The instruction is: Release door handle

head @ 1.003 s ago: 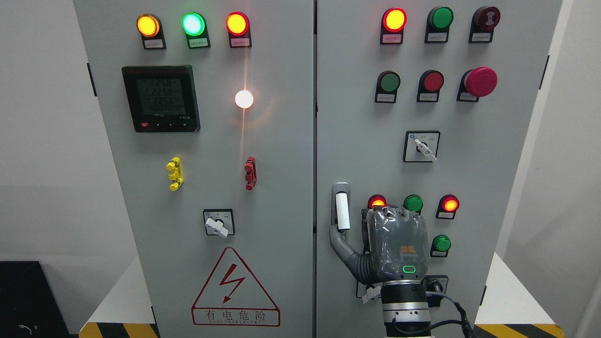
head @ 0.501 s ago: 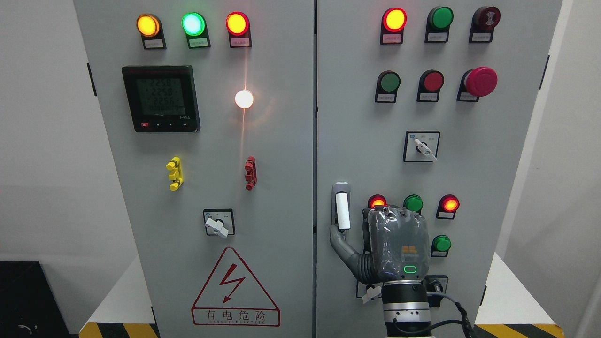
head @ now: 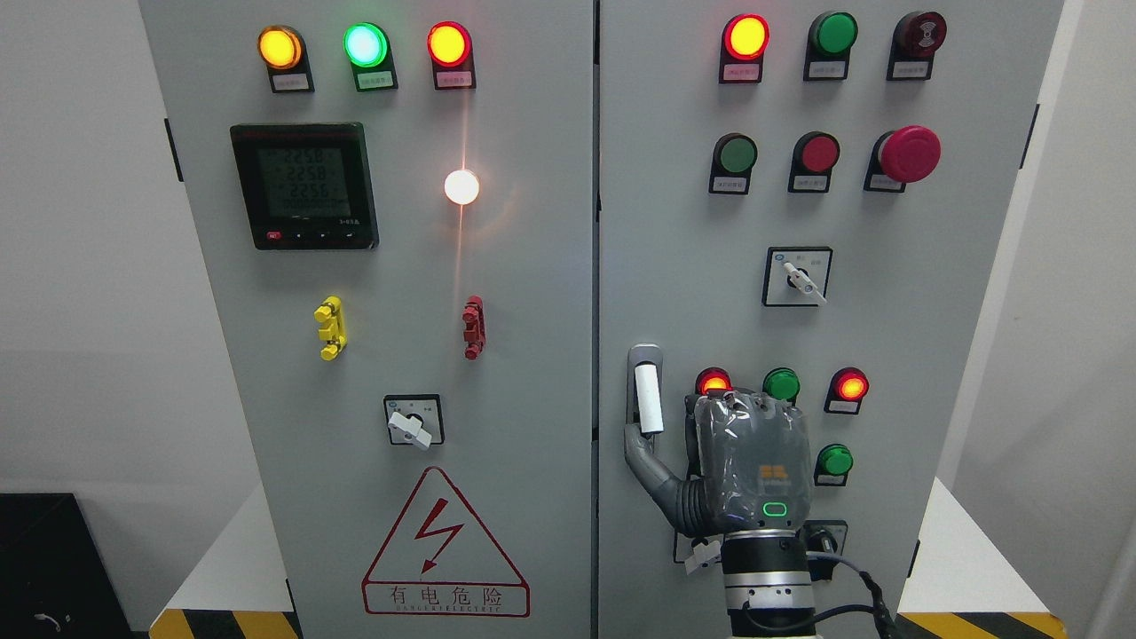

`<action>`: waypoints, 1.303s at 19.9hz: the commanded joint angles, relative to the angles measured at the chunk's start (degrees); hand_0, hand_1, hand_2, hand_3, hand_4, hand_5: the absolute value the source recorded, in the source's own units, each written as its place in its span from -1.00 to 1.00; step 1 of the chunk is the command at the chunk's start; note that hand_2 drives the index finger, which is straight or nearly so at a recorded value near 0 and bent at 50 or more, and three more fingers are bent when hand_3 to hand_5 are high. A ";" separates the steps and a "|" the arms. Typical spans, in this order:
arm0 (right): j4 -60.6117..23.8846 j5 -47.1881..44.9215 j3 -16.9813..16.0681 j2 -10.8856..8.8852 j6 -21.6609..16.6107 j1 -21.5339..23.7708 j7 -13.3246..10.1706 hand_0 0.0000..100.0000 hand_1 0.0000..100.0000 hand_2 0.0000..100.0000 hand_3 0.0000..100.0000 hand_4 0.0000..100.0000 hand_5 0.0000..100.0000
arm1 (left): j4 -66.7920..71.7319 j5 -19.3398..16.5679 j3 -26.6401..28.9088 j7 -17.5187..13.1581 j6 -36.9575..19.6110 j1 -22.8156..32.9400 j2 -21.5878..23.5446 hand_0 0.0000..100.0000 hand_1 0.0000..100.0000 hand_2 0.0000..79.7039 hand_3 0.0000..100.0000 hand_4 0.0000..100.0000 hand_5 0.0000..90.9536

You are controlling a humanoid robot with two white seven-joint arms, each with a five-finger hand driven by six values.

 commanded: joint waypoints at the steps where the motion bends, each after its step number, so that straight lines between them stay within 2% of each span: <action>1: -0.06 -0.09 -0.11 0.07 0.03 0.01 -0.04 -0.20 -0.34 0.98 1.00 0.86 1.00 | 0.00 0.00 0.00 -0.03 0.00 0.00 0.00 -0.76 0.11 -1.00 -1.00 -1.00 -1.00; 10: -0.24 -0.01 -0.11 0.07 0.12 0.01 -0.13 -0.13 -0.33 0.98 1.00 0.86 1.00 | 0.00 0.00 0.00 -0.03 0.00 0.00 0.00 -0.76 0.11 -1.00 -1.00 -1.00 -1.00; 26: -0.32 -0.01 -0.20 0.07 0.20 0.18 -0.30 -0.14 -0.27 0.98 1.00 0.87 1.00 | 0.00 0.00 0.00 -0.03 0.00 0.00 0.00 -0.76 0.11 -1.00 -1.00 -1.00 -1.00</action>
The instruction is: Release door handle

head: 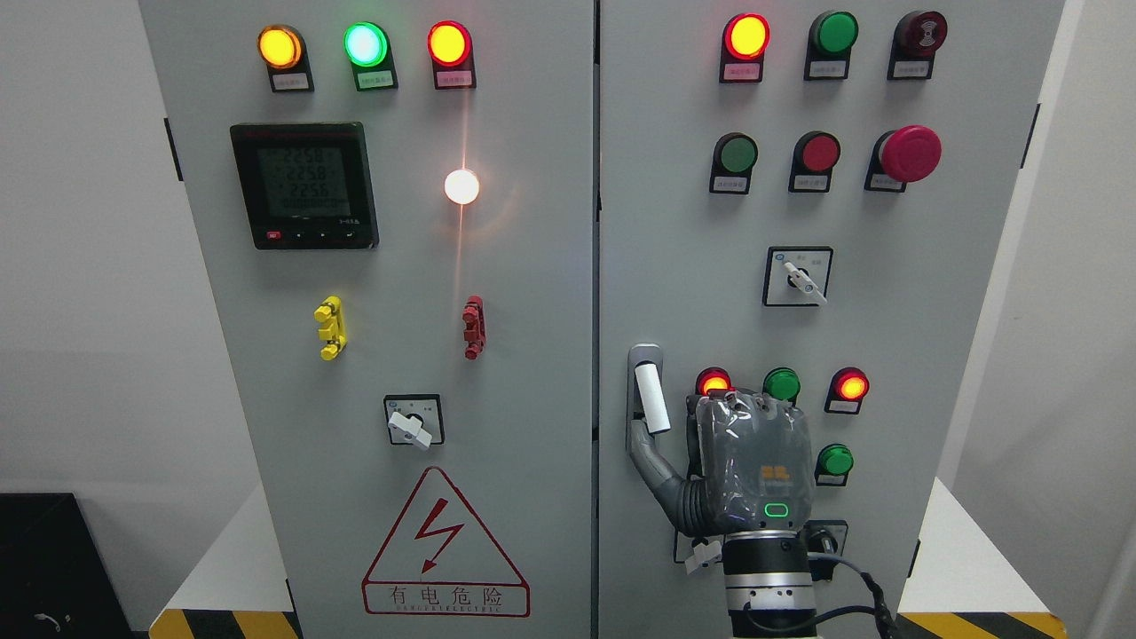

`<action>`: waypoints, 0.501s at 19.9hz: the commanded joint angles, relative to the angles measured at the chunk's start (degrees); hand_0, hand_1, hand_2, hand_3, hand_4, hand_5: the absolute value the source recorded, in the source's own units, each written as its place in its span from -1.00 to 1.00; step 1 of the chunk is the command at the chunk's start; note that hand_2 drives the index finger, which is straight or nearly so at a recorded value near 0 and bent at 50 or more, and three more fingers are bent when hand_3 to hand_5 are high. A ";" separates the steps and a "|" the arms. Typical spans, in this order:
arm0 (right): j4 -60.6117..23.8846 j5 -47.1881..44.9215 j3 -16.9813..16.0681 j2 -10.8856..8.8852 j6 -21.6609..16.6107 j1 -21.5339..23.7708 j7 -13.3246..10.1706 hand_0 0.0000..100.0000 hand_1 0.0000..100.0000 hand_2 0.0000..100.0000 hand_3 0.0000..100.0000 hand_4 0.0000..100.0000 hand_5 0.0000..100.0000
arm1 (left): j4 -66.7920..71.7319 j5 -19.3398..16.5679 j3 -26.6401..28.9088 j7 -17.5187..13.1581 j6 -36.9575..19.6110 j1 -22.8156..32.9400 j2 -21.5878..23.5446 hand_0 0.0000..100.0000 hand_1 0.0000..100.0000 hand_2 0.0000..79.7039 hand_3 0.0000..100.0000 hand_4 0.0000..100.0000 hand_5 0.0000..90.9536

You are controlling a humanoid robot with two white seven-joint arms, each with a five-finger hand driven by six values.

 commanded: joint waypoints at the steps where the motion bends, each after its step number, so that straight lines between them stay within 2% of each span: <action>1: -0.11 0.00 0.01 0.02 0.08 0.05 0.11 -0.14 -0.27 0.98 1.00 0.87 1.00 | 0.00 0.00 0.00 -0.03 -0.02 0.00 0.00 -0.76 0.11 -1.00 -1.00 -1.00 -1.00; 10: -0.11 0.00 -0.51 0.02 0.35 0.05 -0.07 -0.16 -0.22 0.98 1.00 0.88 1.00 | 0.00 0.00 0.00 -0.03 -0.02 0.00 0.00 -0.76 0.11 -1.00 -1.00 -1.00 -1.00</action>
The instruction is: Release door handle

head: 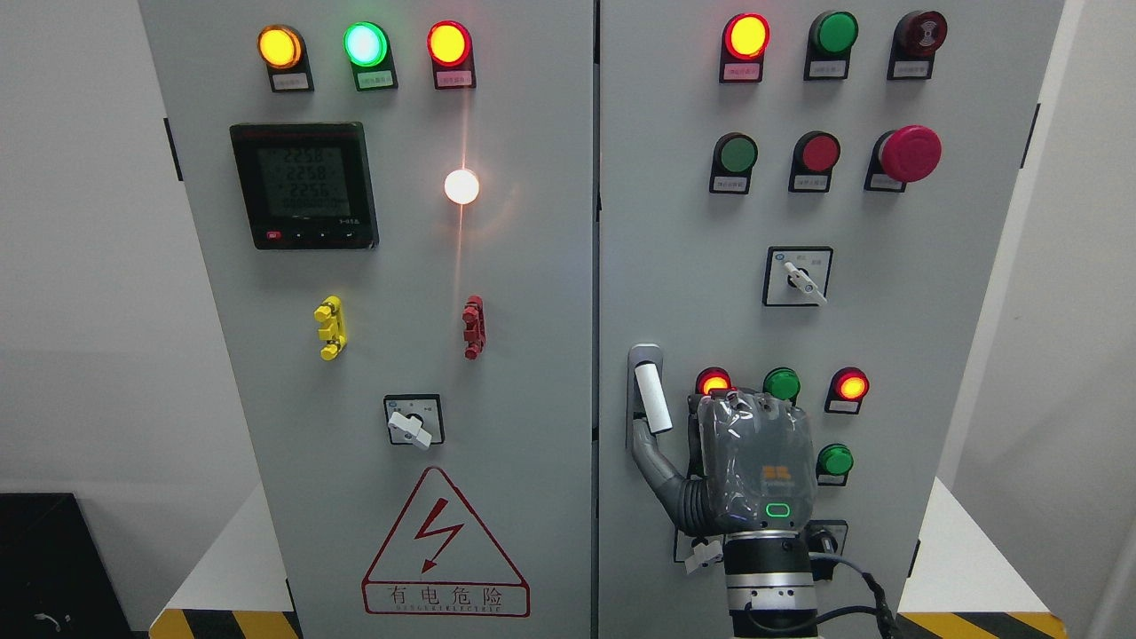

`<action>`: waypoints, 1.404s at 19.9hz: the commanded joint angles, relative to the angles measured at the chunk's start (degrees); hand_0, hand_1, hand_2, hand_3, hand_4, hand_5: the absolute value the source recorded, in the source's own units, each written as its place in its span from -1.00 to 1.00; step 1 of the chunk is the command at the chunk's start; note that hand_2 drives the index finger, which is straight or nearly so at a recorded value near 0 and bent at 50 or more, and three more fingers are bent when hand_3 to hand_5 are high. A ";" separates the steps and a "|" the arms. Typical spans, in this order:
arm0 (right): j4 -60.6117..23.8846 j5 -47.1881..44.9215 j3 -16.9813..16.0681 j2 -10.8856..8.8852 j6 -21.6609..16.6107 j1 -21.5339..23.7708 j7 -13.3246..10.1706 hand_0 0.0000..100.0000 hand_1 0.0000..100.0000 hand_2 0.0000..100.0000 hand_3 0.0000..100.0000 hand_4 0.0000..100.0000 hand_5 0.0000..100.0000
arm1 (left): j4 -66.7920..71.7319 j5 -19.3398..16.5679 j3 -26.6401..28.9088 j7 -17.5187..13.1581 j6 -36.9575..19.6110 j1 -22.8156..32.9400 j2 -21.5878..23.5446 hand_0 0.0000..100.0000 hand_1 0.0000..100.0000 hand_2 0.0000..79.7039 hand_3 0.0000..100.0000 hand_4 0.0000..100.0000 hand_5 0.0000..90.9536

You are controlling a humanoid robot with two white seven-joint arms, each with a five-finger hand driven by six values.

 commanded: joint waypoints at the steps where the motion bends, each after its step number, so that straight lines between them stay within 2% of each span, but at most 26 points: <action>1: -0.03 0.00 -0.37 0.01 0.04 0.01 -0.03 -0.16 -0.22 0.98 1.00 0.88 1.00 | 0.00 0.00 0.00 -0.04 -0.03 0.00 0.00 -0.76 0.11 -1.00 -1.00 -1.00 -1.00; 28: -0.29 0.00 -1.16 0.18 0.22 0.19 -0.47 -0.13 -0.19 0.99 1.00 0.89 1.00 | 0.00 0.00 0.00 -0.04 -0.03 0.00 0.00 -0.76 0.11 -1.00 -1.00 -1.00 -1.00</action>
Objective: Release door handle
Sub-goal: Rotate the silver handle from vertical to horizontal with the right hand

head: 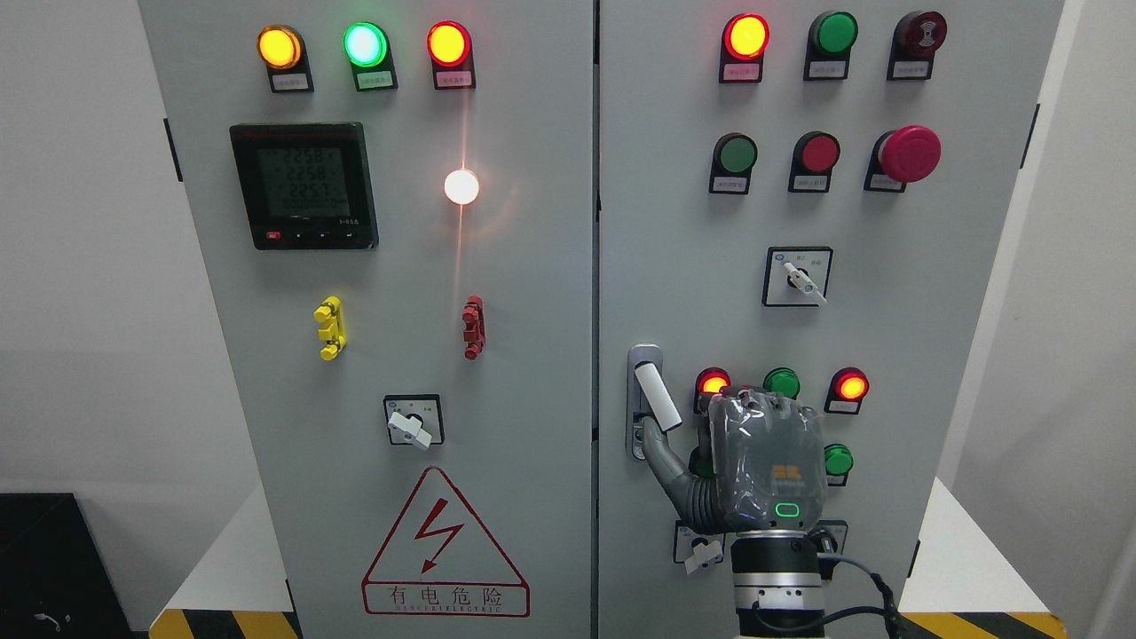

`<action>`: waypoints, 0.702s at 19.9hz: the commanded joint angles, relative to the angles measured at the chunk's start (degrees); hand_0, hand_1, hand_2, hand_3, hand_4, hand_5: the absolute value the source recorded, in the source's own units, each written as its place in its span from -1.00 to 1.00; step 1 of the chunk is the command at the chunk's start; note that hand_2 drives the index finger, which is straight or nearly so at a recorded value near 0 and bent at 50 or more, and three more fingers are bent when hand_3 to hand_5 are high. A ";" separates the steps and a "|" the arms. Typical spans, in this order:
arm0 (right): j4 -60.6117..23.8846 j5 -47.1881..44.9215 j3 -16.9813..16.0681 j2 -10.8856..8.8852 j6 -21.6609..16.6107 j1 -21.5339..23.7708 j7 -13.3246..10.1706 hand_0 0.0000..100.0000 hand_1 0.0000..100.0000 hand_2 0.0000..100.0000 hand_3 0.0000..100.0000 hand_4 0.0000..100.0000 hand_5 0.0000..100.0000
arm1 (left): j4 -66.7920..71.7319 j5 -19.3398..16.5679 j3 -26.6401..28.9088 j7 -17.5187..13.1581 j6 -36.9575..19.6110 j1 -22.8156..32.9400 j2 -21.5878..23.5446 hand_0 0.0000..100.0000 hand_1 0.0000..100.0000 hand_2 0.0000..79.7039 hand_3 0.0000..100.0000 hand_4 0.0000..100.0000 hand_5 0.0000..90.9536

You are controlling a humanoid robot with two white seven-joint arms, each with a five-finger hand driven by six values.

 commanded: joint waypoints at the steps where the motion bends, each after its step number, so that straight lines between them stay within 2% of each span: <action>1: -0.05 -0.06 -0.46 0.09 0.00 0.03 0.02 -0.13 -0.19 0.99 1.00 0.89 1.00 | 0.00 0.00 0.00 -0.04 -0.03 0.00 0.00 -0.76 0.11 -1.00 -1.00 -1.00 -1.00; 14: -0.49 -0.06 -0.82 0.09 0.00 0.11 -0.07 -0.12 -0.18 0.99 1.00 0.90 1.00 | 0.00 0.00 0.00 -0.04 -0.03 0.00 0.00 -0.76 0.11 -1.00 -1.00 -1.00 -1.00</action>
